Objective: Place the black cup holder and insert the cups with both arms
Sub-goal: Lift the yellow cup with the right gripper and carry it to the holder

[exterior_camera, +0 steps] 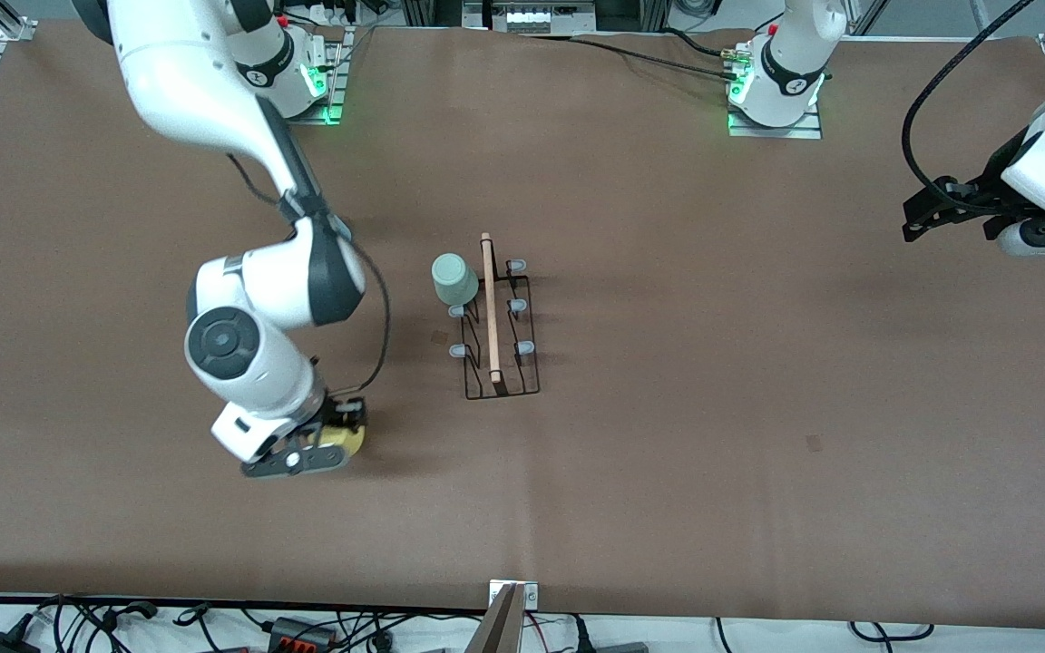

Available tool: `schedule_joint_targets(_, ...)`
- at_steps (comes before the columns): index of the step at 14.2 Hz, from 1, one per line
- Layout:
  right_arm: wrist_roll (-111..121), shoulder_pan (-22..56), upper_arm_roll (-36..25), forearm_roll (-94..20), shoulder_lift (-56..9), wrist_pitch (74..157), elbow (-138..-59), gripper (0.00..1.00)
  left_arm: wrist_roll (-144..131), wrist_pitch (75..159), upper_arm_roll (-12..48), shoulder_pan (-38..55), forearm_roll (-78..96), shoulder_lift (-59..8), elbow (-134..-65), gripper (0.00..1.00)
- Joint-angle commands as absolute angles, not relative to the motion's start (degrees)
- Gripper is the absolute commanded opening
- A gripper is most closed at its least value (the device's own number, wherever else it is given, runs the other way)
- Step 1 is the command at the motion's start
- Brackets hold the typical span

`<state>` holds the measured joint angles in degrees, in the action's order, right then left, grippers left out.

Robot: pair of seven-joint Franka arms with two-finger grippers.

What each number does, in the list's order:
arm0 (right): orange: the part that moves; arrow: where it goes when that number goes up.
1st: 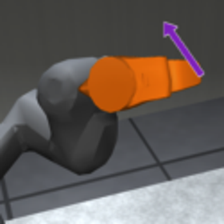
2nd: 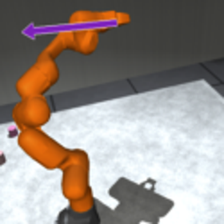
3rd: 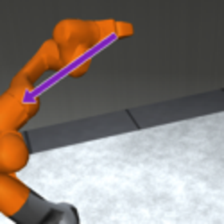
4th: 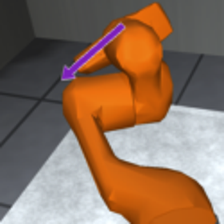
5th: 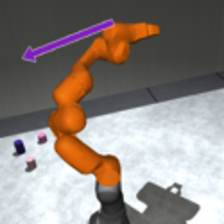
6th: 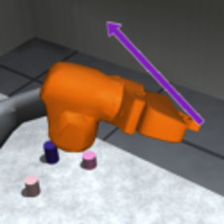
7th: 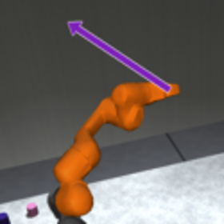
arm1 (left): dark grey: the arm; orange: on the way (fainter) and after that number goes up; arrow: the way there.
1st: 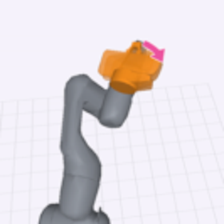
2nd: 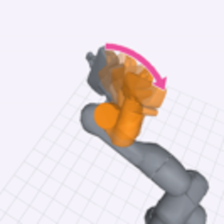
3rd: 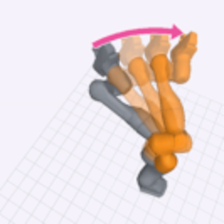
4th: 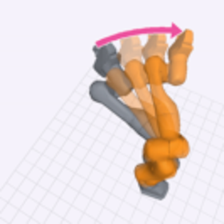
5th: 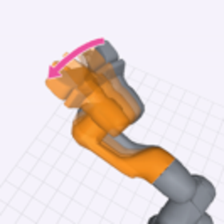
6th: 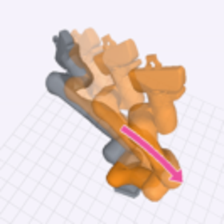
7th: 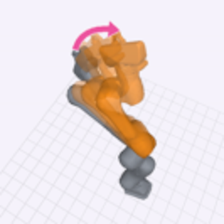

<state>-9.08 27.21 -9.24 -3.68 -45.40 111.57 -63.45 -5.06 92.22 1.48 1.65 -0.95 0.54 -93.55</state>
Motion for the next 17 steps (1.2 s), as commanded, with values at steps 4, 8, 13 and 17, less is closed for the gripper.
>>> schedule_joint_targets(4, -15.10, 32.95, -9.32, -12.21, -41.22, 101.95, -62.31, 0.11, -3.69, 92.37, 1.49, 1.32, 0.53, 0.97, -93.52, 1.00)
schedule_joint_targets(8, -21.26, 36.99, -9.40, -12.13, -41.83, 102.65, -62.49, 0.11, -3.69, 92.37, 1.49, 1.32, 0.53, 1.05, -93.52, 1.00)
schedule_joint_targets(13, -22.15, 37.44, -9.32, -12.13, -43.68, 106.34, -62.67, 0.11, -3.69, 92.37, 1.49, 1.32, 0.53, 0.97, -93.52, 1.00)
schedule_joint_targets(17, -24.70, 38.23, -9.32, -12.13, -44.47, 108.98, -62.67, 0.11, -3.69, 92.37, 1.49, 1.32, 0.53, 0.97, -93.52, 1.00)
